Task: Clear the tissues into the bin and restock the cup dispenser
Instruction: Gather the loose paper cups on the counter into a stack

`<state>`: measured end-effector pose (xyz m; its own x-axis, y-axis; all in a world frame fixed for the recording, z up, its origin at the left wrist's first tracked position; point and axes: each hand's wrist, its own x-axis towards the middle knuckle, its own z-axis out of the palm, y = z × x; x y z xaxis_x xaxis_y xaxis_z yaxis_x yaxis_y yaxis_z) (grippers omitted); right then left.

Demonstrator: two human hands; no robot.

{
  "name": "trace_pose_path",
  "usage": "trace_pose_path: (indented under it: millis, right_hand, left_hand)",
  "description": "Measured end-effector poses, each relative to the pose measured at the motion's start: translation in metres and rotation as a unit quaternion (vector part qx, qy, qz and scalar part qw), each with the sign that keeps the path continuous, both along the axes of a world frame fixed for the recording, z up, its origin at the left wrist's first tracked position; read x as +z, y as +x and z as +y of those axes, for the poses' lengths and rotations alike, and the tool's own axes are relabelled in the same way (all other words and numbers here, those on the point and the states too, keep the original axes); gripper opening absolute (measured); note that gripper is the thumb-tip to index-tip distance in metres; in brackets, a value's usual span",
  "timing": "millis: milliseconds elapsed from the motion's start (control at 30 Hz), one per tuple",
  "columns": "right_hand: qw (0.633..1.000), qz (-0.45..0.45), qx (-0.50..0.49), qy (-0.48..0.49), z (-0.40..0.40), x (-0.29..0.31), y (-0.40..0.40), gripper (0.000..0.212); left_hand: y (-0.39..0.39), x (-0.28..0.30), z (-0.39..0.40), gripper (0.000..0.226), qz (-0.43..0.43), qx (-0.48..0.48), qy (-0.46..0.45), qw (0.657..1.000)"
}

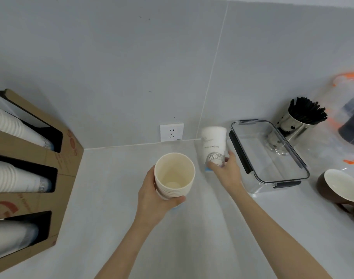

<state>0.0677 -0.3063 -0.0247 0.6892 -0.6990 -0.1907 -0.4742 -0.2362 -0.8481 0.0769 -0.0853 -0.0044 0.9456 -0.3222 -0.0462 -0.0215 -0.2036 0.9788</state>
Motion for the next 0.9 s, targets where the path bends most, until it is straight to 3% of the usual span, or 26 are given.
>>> trace_pose_path:
  millis: [67, 233, 300, 433, 700, 900]
  right_hand:
    - [0.989, -0.103, 0.007, 0.103, 0.011, 0.023, -0.001, 0.088]
    - [0.918, -0.282, 0.062, 0.272, 0.045, 0.086, -0.009, 0.057]
    - [0.923, -0.273, 0.123, 0.240, 0.060, 0.094, -0.016, 0.057]
    - [0.956, -0.175, 0.183, 0.150, 0.086, 0.083, -0.026, 0.085]
    - [0.956, -0.140, 0.242, 0.094, 0.090, 0.087, -0.041, 0.111]
    - [0.963, -0.114, 0.245, 0.028, 0.096, 0.084, -0.043, 0.084]
  left_hand:
    - [0.000, 0.001, 0.000, 0.086, 0.003, -0.003, 0.002, 1.000]
    - [-0.001, 0.005, 0.000, 0.088, -0.003, -0.004, 0.007, 1.000]
    - [-0.001, 0.006, 0.001, 0.088, -0.002, -0.008, 0.009, 1.000]
    - [-0.002, 0.007, 0.002, 0.085, 0.012, -0.010, 0.004, 1.000]
    - [-0.002, 0.009, 0.002, 0.087, 0.005, -0.012, 0.007, 1.000]
    - [-0.003, 0.011, 0.002, 0.087, 0.017, -0.010, 0.016, 1.000]
